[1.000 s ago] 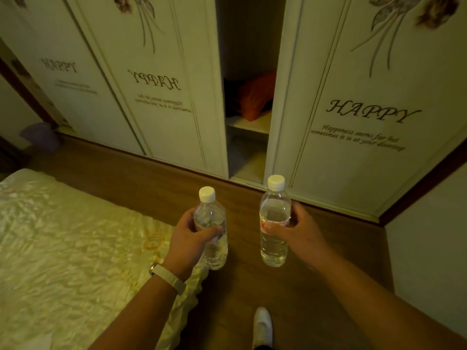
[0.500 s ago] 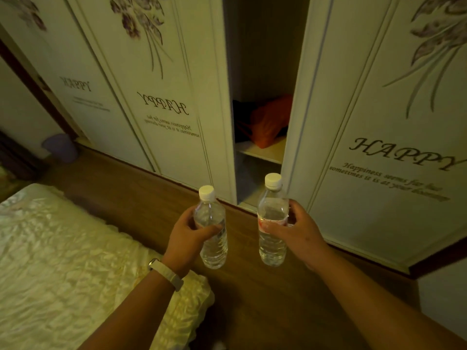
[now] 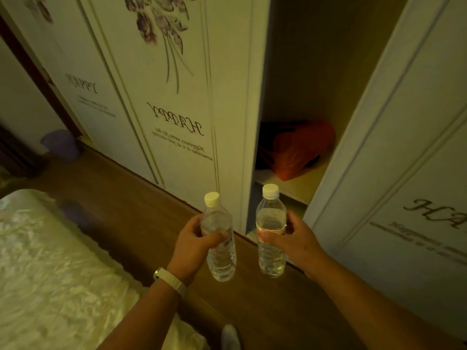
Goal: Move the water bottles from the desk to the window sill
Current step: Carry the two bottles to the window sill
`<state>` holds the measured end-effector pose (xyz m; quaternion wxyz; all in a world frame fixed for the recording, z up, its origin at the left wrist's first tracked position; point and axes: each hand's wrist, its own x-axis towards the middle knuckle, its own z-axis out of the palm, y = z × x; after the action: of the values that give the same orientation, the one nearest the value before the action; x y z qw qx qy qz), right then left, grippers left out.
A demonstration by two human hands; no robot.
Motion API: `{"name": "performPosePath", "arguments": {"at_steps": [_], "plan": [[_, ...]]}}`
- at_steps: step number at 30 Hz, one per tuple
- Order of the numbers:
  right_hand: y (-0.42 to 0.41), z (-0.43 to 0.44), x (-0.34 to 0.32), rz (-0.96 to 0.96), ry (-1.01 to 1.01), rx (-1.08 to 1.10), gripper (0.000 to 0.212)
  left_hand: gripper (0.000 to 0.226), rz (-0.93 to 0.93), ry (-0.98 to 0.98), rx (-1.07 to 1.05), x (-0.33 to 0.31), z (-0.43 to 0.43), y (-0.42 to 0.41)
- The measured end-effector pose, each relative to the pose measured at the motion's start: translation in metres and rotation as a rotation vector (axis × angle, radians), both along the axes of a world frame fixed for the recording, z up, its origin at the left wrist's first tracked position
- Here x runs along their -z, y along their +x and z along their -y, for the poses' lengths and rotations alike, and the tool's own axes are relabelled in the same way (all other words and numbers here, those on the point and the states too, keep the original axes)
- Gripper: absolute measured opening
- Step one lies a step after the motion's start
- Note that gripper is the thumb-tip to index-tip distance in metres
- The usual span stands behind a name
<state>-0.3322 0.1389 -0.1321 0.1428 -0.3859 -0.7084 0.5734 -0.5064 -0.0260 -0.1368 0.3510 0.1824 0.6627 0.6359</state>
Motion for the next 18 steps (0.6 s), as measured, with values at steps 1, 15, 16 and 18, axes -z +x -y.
{"name": "performPosePath", "arguments": {"at_steps": [1,15,16,18], "plan": [[-0.017,-0.009,-0.004,-0.007,0.004,-0.010,0.058,0.047,-0.004,0.006,-0.003,-0.004,-0.007,-0.014],[-0.203,-0.082,-0.027,-0.139,0.017,-0.235,0.055,0.058,-0.076,0.024,-0.354,-0.037,-0.023,-0.150],[-0.215,-0.086,-0.025,-0.143,0.006,-0.262,0.055,0.055,-0.073,0.017,-0.381,-0.035,-0.024,-0.157],[-0.241,-0.096,-0.021,-0.152,-0.015,-0.326,0.056,0.053,-0.071,0.001,-0.448,-0.032,-0.027,-0.170]]}}
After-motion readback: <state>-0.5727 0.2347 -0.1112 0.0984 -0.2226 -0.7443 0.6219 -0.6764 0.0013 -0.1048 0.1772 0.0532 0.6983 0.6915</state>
